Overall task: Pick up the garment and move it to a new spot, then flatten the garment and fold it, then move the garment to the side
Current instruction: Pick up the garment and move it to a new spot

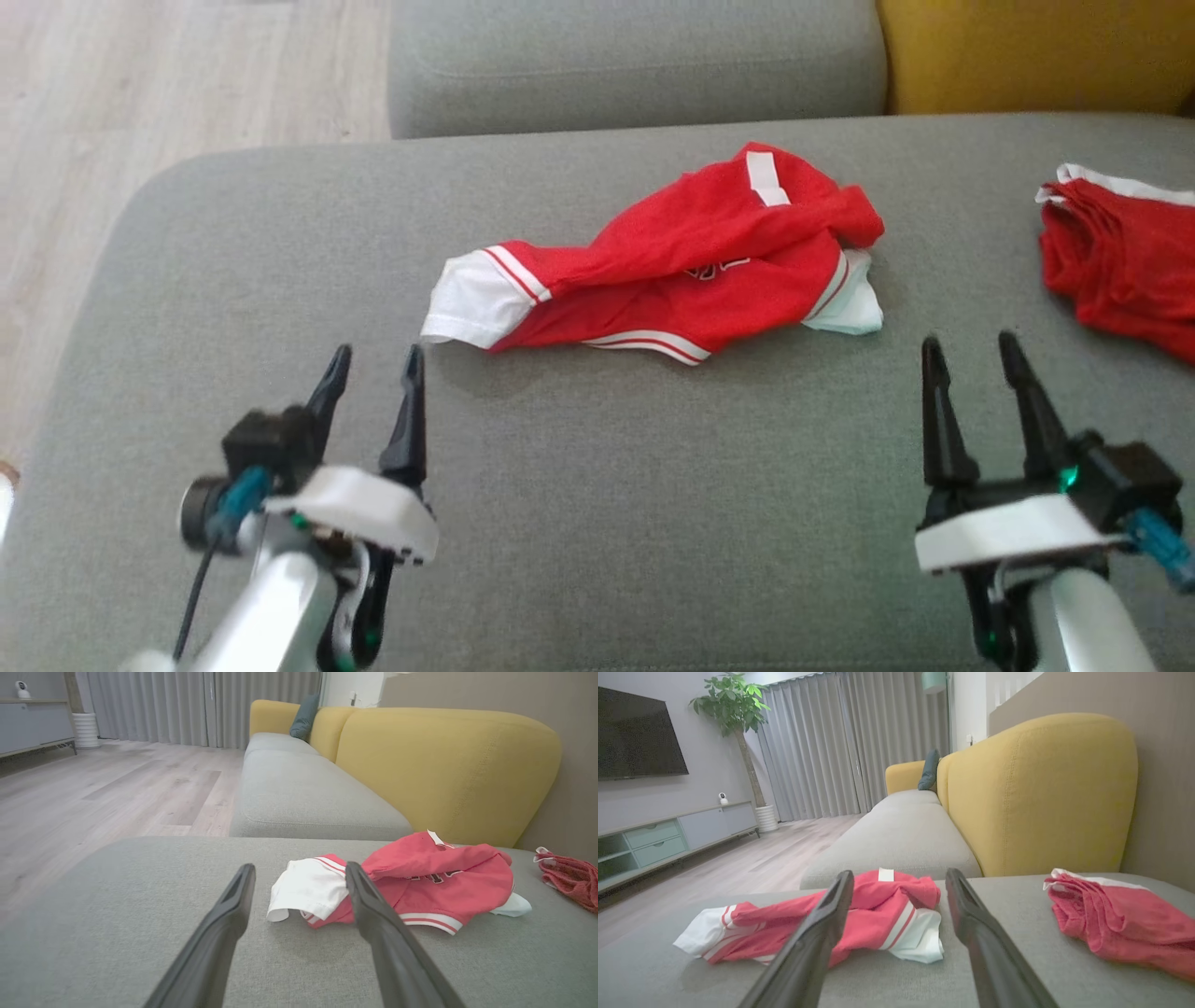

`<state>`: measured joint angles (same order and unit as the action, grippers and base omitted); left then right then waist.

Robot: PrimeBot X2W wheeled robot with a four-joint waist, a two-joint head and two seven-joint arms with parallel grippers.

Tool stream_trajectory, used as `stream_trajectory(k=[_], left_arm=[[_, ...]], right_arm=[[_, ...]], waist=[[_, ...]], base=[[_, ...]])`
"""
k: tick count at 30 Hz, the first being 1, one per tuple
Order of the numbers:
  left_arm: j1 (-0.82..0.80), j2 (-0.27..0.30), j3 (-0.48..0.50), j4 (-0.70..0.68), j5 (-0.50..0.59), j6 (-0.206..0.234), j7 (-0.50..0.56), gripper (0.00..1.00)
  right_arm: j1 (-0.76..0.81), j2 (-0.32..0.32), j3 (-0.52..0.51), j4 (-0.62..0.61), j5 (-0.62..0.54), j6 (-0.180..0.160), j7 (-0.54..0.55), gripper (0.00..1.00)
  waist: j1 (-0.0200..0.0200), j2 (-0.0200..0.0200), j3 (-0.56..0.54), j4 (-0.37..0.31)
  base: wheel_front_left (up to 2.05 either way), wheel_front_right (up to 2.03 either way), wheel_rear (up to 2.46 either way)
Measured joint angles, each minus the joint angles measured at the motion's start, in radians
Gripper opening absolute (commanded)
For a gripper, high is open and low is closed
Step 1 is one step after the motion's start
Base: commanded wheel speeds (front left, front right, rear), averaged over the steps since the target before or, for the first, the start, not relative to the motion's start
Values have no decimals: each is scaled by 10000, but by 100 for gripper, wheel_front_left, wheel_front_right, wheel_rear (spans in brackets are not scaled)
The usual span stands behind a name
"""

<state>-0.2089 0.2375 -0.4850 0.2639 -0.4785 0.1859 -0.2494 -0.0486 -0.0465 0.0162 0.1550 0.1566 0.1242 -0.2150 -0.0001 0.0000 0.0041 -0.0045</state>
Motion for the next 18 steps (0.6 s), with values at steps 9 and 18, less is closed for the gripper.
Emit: stream_trajectory(k=[9, 18], left_arm=[[1614, -376, 715, -1160, 652, 265, 0, 100], [2080, -665, 1112, -1290, 1003, 150, 0, 100]], right_arm=[[443, 2, -8, 403, -12, 0, -23, 100], [570, 4, -4, 690, 6, 0, -140, 100]], waist=[[0, 0, -166, 159], [0, 0, -171, 152]], base=[[0, 0, 0], [0, 0, 0]])
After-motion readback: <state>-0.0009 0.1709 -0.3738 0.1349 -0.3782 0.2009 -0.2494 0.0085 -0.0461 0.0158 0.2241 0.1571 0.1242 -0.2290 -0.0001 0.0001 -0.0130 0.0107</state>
